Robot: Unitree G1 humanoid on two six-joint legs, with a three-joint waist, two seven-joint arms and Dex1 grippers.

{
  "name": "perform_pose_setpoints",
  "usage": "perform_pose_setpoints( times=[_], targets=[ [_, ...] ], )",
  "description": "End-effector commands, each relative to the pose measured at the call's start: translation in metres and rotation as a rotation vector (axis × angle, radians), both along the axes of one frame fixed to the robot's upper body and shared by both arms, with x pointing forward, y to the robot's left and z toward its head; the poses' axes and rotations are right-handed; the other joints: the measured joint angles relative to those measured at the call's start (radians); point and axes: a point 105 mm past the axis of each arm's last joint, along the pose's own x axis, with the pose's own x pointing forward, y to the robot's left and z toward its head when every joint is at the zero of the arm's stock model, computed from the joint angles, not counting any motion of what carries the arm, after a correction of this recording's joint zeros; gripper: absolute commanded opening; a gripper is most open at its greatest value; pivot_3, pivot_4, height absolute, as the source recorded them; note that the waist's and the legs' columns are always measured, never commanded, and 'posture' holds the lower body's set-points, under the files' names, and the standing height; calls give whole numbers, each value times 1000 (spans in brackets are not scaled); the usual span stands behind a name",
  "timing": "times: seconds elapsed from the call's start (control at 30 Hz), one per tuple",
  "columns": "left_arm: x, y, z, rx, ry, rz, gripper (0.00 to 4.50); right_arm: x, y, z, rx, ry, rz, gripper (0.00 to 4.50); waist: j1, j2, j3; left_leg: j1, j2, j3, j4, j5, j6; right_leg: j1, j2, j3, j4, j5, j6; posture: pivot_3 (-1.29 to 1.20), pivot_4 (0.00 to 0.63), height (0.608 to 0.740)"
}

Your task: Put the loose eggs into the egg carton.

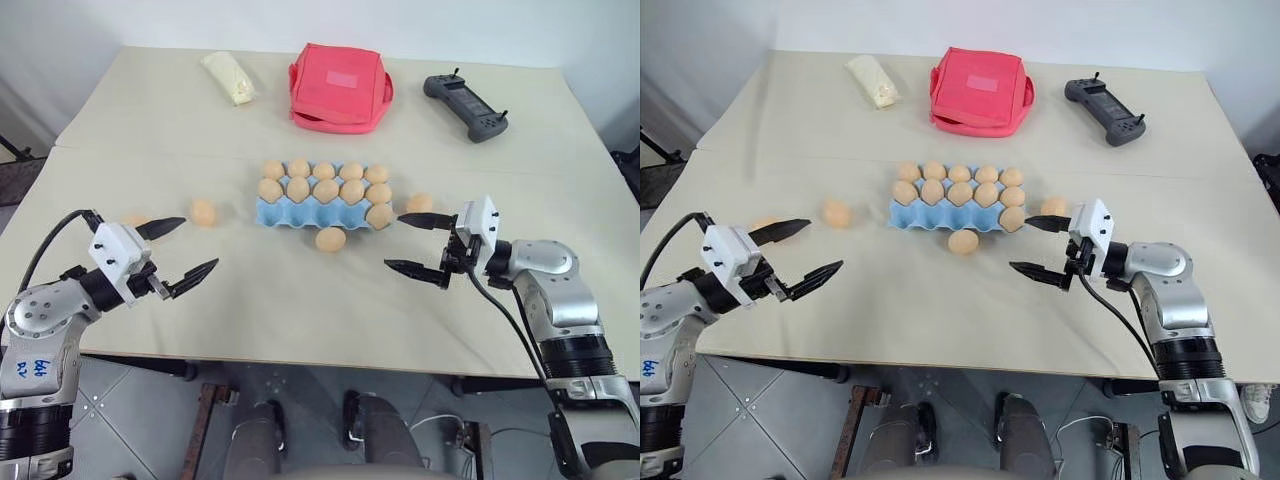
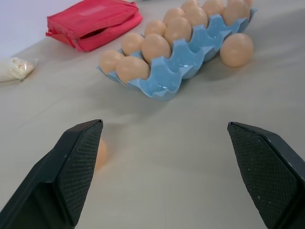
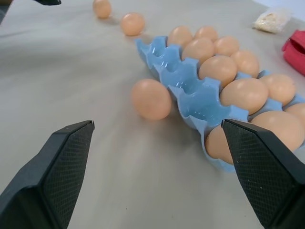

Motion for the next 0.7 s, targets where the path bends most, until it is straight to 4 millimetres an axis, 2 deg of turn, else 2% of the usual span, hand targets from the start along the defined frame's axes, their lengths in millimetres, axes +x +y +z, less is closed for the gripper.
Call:
perform_pose_setpoints(
  times=[0.03, 0.2, 0.27, 0.37, 0.53, 0.7],
  targets=[
    [-1, -8, 7, -10, -27, -44, 4472, -1, -3, 13, 30, -60, -34, 4500, 0, 0, 0, 0, 0, 0, 0, 0, 0, 0, 0, 0, 0, 0, 0, 0, 150, 740],
    [-5, -27, 5, -24, -4, -117, 4472, 15, -42, 18, 135, -72, -287, 4500, 2, 0, 0, 0, 0, 0, 1, 0, 0, 0, 0, 0, 0, 0, 0, 0, 150, 740],
    [-9, -37, 0, -5, 14, -157, 4472, 18, -62, 14, 175, -55, -403, 4500, 4, 0, 0, 0, -1, 0, 1, 0, 0, 0, 0, 0, 0, 0, 0, 0, 150, 740],
    [-15, -56, -6, -7, 47, -236, 4472, 18, -80, 0, 170, -29, -500, 4500, 3, 0, 0, 0, -1, 0, 0, 0, 0, 1, -1, 0, 0, 0, 0, 0, 150, 740],
    [-18, -78, -15, -48, 88, -317, 4472, 25, -85, -16, 147, 11, -568, 4500, -7, 0, 0, 1, 0, 3, 1, 0, 0, 0, 1, 2, 1, 0, 0, 0, 150, 740],
    [-16, -80, -15, -61, 97, -330, 4472, 46, -72, -5, 150, 41, -569, 4500, -21, 1, 0, 2, 1, 2, 1, 3, 1, 0, 2, 2, 2, 3, -2, 0, 150, 740]
  ],
)
